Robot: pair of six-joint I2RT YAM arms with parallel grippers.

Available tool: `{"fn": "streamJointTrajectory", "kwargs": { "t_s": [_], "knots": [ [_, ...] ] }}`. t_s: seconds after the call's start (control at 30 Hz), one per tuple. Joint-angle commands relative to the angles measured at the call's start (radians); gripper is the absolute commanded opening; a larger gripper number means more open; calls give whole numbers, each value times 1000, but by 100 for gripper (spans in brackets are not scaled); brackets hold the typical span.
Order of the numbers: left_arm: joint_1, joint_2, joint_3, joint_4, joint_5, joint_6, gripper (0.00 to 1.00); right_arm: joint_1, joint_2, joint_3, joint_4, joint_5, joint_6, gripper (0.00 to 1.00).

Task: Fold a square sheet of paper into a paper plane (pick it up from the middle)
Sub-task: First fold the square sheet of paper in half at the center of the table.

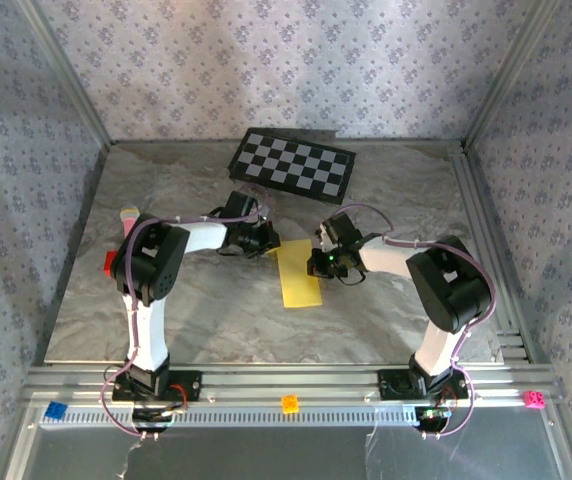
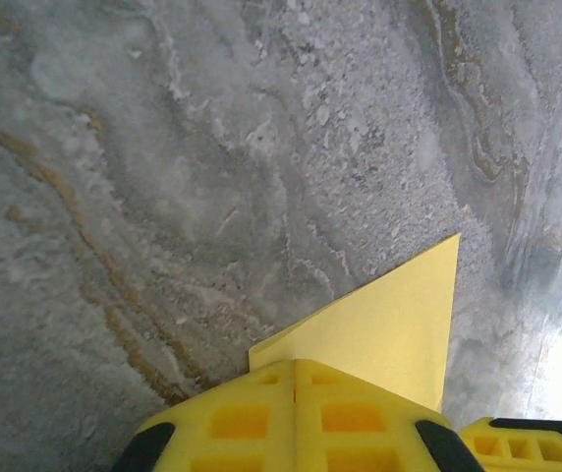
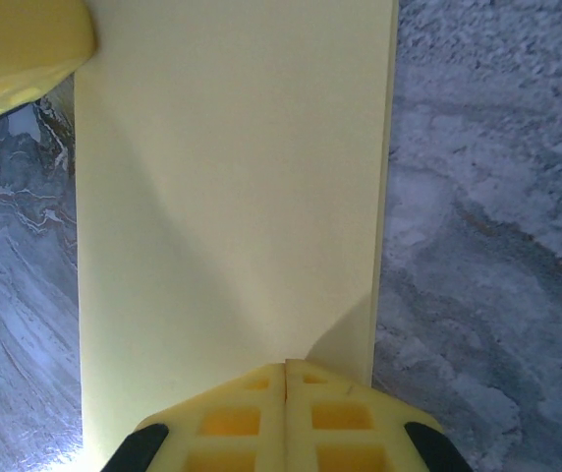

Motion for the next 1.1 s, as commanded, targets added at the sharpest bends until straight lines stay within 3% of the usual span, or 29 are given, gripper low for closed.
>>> {"fn": "streamJointTrajectory", "kwargs": {
  "t_s": [0.0, 0.27, 0.73, 1.07],
  "knots": [
    [12, 30, -29, -18, -43, -23, 5, -5, 35, -53, -142, 108, 0, 0],
    [41, 33, 29, -97, -112, -41, 5, -5, 35, -55, -140, 108, 1, 0],
    [57, 40, 72, -110, -116, -103, 5, -4, 28, -56, -141, 107, 1, 0],
    [25, -79, 77, -130, -82, -85, 7, -4, 25, -53, -136, 109, 1, 0]
  ]
}}
